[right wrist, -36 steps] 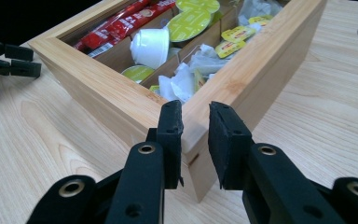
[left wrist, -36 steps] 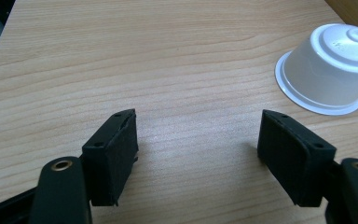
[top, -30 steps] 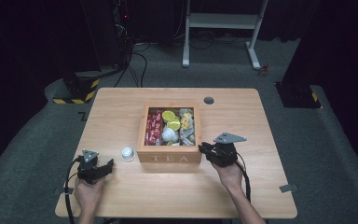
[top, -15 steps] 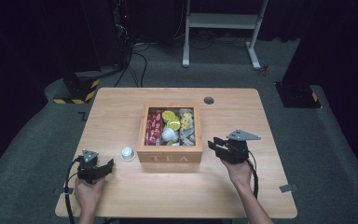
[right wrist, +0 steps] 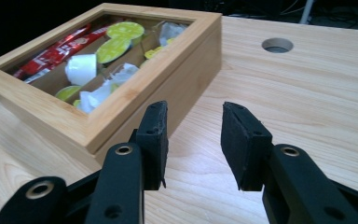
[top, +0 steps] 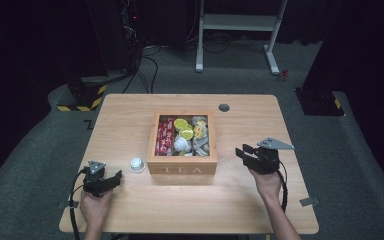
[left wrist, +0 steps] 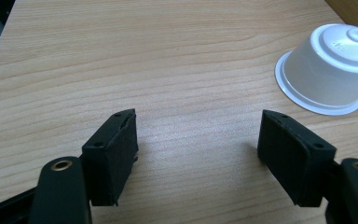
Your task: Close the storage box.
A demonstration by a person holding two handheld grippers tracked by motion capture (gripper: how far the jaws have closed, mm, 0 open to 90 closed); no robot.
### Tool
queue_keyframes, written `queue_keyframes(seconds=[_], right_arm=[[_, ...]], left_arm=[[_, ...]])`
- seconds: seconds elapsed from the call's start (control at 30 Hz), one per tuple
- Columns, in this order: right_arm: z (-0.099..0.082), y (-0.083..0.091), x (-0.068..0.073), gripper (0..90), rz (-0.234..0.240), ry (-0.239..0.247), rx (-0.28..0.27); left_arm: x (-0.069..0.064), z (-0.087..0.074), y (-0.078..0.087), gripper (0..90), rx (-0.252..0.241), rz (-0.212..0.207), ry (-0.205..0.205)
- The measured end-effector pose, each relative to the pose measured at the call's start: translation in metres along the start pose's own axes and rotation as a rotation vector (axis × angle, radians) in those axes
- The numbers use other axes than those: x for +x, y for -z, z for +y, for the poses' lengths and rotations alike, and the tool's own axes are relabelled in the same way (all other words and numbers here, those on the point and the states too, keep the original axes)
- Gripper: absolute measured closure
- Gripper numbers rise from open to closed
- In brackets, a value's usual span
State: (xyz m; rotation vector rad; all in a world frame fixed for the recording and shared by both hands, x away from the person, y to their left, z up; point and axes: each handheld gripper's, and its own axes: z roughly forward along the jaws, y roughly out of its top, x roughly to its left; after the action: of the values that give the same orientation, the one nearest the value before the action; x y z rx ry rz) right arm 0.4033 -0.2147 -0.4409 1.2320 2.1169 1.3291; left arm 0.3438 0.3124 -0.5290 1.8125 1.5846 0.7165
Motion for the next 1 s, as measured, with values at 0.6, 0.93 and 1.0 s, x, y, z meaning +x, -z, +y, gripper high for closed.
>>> queue_keyframes(seconds=[0.6,0.93,1.0], right_arm=[[-0.022,0.016,-0.028,55.6,-0.086,-0.061,-0.006],[-0.035,0.021,-0.038,52.5,-0.128,-0.077,0.003],[-0.038,0.020,-0.040,51.5,-0.134,-0.083,0.017]], left_arm=[[0.000,0.000,0.000,28.8,0.000,-0.001,0.000],[0.000,0.000,0.000,28.7,0.000,-0.001,0.000],[0.000,0.000,0.000,28.7,0.000,-0.001,0.000]])
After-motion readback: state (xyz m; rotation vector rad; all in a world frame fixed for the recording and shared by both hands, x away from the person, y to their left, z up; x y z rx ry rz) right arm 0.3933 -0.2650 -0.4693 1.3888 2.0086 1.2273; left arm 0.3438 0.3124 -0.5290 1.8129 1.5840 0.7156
